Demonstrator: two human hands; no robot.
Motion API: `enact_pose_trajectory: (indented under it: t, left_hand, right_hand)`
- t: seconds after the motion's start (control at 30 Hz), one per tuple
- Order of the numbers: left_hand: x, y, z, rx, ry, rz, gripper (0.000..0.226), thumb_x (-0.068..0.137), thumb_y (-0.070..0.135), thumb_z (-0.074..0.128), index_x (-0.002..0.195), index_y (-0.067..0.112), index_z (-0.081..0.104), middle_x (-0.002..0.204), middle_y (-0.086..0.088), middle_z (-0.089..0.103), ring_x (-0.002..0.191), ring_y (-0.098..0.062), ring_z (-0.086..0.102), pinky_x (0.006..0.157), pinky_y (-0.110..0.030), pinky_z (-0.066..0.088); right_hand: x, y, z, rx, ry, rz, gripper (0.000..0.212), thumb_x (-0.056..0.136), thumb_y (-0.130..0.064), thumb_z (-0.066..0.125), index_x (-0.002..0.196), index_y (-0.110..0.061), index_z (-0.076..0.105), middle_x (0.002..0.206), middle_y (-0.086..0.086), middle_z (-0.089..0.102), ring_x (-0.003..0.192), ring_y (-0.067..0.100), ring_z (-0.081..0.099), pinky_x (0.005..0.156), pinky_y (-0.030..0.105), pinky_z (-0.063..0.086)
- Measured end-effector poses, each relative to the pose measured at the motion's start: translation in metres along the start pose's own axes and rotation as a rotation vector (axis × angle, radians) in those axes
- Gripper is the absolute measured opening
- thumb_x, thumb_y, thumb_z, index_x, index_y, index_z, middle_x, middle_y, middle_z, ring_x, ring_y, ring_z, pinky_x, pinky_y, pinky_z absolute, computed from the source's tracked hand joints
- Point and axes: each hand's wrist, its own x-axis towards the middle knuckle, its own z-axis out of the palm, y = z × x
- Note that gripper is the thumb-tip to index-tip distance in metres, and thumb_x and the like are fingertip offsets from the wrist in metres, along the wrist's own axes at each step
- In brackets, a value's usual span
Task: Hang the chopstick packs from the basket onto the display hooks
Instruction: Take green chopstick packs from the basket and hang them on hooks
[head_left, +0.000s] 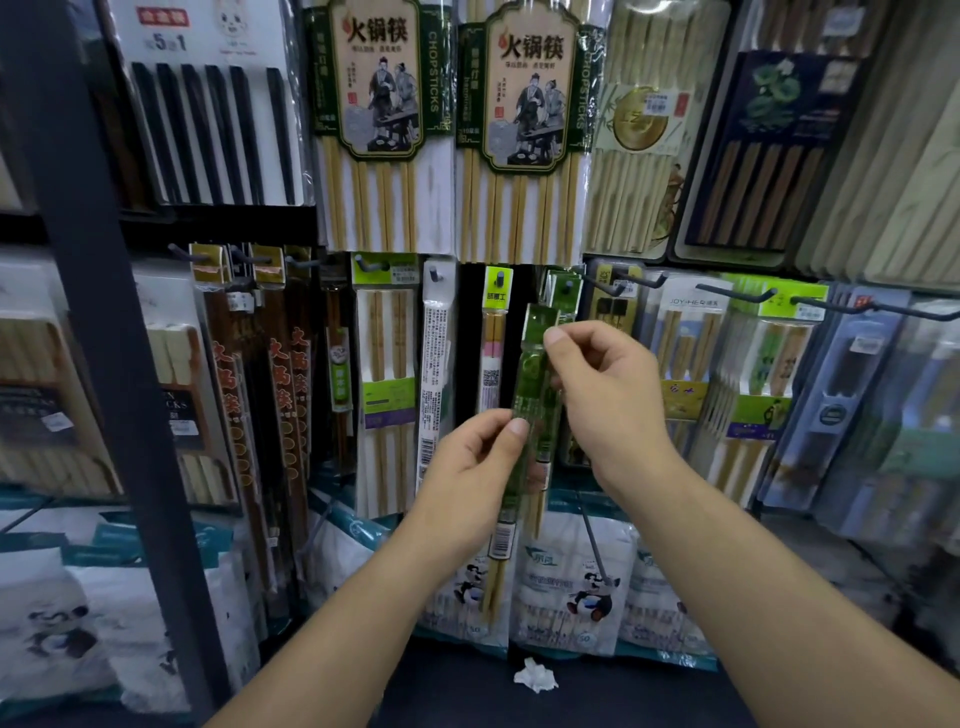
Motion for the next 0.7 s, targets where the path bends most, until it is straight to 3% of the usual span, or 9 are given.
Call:
enact_pose_trajectory:
  t: [0.1,0.17,0.3,0.53,0.6,0.7]
  left_hand:
    - [0.007,-0.001,0.003,0.140,0.000,0.026,0.013,0.100,0.039,0.060,0.099,0.044,0.071,0.095,0.015,0.075,0.093,-0.004,0.071,0.083,-0.024,0.058]
    - [0.013,-0.002,0.005,0.199,0.020,0.013,0.012,0.101,0.033,0.063,0.100,0.045,0.067,0.091,0.026,0.072,0.088,0.006,0.066,0.079,-0.019,0.054]
    - [0.021,-0.002,0.010,0.169,0.040,-0.011,0.010,0.101,0.025,0.065,0.102,0.033,0.070,0.077,0.021,0.067,0.076,0.001,0.063,0.075,-0.036,0.060]
    - [0.026,0.000,0.010,0.152,0.053,0.011,0.009,0.100,0.021,0.066,0.099,0.029,0.071,0.074,0.015,0.065,0.070,-0.003,0.061,0.070,-0.040,0.060]
    - [0.026,-0.001,0.009,0.161,0.055,0.013,0.010,0.100,0.021,0.066,0.098,0.030,0.071,0.072,0.016,0.065,0.070,-0.004,0.061,0.070,-0.039,0.059]
    - [0.025,-0.002,0.007,0.179,0.059,0.006,0.010,0.100,0.021,0.066,0.097,0.029,0.071,0.074,0.012,0.064,0.070,-0.006,0.060,0.071,-0.044,0.059]
  right_hand:
    - [0.014,-0.003,-0.008,0.004,0.067,0.027,0.022,0.099,-0.024,0.064,0.078,-0.025,0.070,0.060,-0.016,0.057,0.062,0.002,0.053,0.060,0.015,0.046]
    - [0.024,-0.004,-0.010,0.001,0.093,0.056,0.026,0.100,-0.026,0.063,0.075,-0.022,0.069,0.057,-0.014,0.053,0.058,0.003,0.050,0.058,0.015,0.045]
    - [0.037,-0.004,-0.008,-0.013,0.109,0.111,0.038,0.101,-0.029,0.060,0.070,-0.007,0.061,0.053,-0.008,0.041,0.050,0.005,0.039,0.071,0.021,0.044]
    - [0.040,-0.011,0.001,0.063,0.130,0.131,0.055,0.100,-0.022,0.061,0.050,-0.020,0.037,0.043,-0.014,0.024,0.045,0.009,0.026,0.095,0.031,0.047]
    - [0.041,-0.011,0.002,0.052,0.146,0.123,0.054,0.099,-0.021,0.061,0.050,-0.019,0.037,0.042,-0.014,0.023,0.046,0.009,0.026,0.095,0.025,0.046]
    - [0.042,-0.007,0.003,0.031,0.165,0.105,0.048,0.098,-0.020,0.061,0.054,-0.012,0.044,0.041,-0.014,0.026,0.051,0.011,0.031,0.080,0.012,0.041]
